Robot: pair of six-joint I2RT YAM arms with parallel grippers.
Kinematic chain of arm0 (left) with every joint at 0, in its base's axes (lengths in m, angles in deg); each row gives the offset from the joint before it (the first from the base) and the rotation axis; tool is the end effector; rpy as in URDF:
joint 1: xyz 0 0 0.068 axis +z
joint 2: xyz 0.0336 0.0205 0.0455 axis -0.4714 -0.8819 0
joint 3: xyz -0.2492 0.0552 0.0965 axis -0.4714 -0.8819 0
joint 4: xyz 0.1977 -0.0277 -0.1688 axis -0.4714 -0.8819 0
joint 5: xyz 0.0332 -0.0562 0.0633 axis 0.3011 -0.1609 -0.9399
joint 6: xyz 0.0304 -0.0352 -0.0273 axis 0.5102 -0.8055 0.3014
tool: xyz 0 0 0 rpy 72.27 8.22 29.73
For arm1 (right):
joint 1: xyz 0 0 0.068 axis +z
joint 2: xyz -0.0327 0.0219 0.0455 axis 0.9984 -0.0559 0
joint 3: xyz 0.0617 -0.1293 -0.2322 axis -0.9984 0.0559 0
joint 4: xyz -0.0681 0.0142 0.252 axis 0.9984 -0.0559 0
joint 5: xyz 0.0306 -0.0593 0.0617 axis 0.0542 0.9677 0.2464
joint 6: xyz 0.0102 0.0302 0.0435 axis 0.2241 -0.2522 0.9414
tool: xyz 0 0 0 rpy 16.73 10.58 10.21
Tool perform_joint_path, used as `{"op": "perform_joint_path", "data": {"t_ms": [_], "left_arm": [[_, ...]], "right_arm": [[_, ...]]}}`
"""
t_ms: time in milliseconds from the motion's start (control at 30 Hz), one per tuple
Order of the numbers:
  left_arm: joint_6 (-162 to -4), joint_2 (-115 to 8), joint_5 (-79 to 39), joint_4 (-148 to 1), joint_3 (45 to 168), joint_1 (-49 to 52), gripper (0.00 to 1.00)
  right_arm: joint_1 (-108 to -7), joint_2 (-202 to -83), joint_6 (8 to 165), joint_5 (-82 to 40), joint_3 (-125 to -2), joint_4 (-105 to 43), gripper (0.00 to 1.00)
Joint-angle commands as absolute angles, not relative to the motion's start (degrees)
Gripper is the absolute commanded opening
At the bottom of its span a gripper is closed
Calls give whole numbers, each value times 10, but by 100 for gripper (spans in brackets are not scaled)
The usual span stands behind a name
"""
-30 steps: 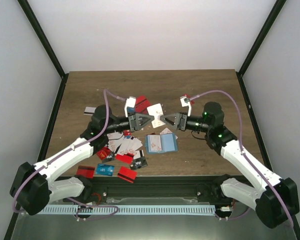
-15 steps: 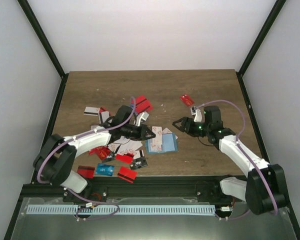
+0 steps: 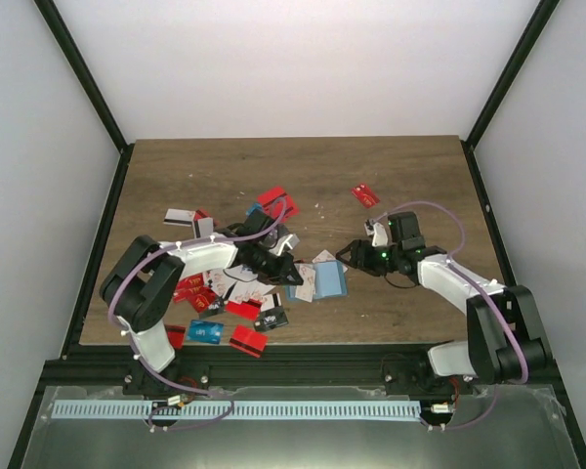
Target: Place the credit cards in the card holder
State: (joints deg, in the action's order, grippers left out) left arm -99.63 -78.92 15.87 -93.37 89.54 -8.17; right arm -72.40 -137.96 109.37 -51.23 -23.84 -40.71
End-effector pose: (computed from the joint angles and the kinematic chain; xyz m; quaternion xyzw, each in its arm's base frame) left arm 0.2500 -0.2143 0.1532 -0.1533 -0.8927 0.4237 0.0083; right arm 0.2354 0.0827 0.1787 0.0097 0.8980 0.3999 0.1833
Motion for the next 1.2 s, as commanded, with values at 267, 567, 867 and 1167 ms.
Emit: {"op": "perform_joint_path", "data": {"t_ms": [267, 567, 867, 1167], "left_arm": [[-1000, -840, 186, -951, 930, -80, 4], [-1007, -865, 188, -955, 943, -81, 4], [-1012, -882, 189, -951, 956, -81, 4], [-1020, -897, 192, -942, 971, -81, 4]], "right_arm": [[-728, -1437, 1056, -539, -211, -382, 53], [-728, -1453, 1052, -543, -195, -366, 50], [-728, -1471, 1049, -556, -178, -350, 45], [-728, -1475, 1051, -566, -167, -342, 42]]}}
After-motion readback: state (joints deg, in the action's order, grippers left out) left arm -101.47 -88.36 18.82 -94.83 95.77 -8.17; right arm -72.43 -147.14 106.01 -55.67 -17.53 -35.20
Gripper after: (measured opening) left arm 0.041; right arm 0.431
